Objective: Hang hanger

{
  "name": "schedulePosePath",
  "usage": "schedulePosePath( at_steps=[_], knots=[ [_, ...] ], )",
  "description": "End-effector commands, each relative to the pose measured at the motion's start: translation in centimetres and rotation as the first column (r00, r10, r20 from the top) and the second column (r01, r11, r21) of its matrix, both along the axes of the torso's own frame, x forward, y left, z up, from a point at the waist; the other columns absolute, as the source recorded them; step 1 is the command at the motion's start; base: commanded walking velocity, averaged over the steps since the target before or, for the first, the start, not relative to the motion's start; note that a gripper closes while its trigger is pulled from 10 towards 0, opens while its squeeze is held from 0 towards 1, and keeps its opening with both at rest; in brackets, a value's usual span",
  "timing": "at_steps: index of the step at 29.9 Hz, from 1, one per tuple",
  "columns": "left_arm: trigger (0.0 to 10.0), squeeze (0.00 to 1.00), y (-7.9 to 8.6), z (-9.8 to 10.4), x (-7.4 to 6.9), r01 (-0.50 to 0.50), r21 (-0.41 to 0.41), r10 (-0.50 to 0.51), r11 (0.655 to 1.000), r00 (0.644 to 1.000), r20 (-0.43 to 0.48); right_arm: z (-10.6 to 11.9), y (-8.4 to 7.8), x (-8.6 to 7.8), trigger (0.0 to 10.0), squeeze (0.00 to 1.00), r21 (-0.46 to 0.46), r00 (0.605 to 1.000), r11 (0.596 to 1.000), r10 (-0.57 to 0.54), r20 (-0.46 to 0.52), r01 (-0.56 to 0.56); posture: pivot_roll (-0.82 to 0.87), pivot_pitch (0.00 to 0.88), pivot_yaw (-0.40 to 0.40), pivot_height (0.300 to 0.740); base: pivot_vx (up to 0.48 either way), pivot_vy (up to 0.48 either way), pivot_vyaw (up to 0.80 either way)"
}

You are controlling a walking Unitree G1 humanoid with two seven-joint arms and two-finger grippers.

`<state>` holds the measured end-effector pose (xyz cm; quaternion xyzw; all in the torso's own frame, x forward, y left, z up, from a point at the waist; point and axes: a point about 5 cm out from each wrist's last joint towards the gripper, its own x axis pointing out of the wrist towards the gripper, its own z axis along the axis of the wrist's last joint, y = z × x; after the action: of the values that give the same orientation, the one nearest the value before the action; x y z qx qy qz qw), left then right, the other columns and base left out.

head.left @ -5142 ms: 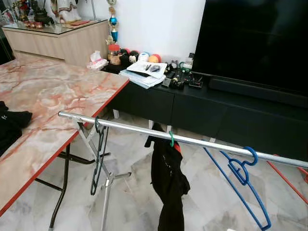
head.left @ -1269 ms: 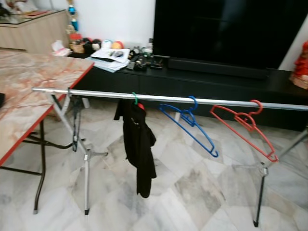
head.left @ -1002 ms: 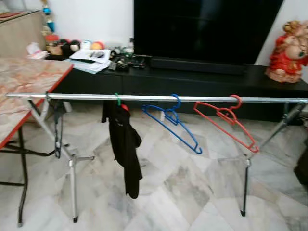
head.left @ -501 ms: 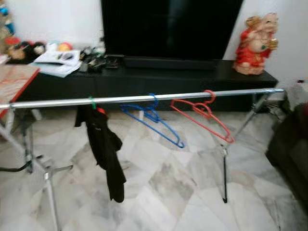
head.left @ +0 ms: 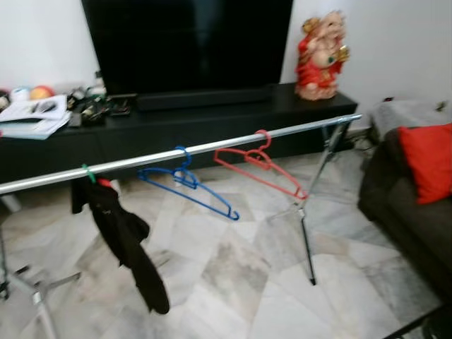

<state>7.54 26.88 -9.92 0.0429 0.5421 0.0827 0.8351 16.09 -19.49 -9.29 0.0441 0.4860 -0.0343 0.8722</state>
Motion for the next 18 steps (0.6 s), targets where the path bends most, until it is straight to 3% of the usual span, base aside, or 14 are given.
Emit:
schedulePosePath(
  at_steps=[1,10,18],
  knots=[
    [10.0,0.0,-0.5,-0.1,0.1,0.007,-0.014,-0.007,1.0,1.0,-0.003,-0.2,-0.4,-0.6,10.0,0.0,-0.006,0.999,1.0,-0.022,-0.024,0.022,0.15,0.0,0.008,0.74,0.0,0.0,-0.73],
    [10.0,0.0,-1.4,-0.3,0.6,0.063,-0.033,-0.064,0.997,0.998,-0.015,0.1,-1.5,-0.3,10.0,0.0,-0.025,0.996,0.995,-0.093,-0.005,0.093,0.07,0.0,0.028,0.74,0.0,0.0,-0.73],
    [10.0,0.0,-0.9,-0.1,0.9,0.047,-0.025,-0.047,0.999,0.999,-0.001,0.0,-1.0,-0.2,10.0,0.0,-0.017,0.992,0.992,-0.124,-0.016,0.123,0.09,0.0,0.009,0.74,0.0,0.0,-0.73]
  ],
)
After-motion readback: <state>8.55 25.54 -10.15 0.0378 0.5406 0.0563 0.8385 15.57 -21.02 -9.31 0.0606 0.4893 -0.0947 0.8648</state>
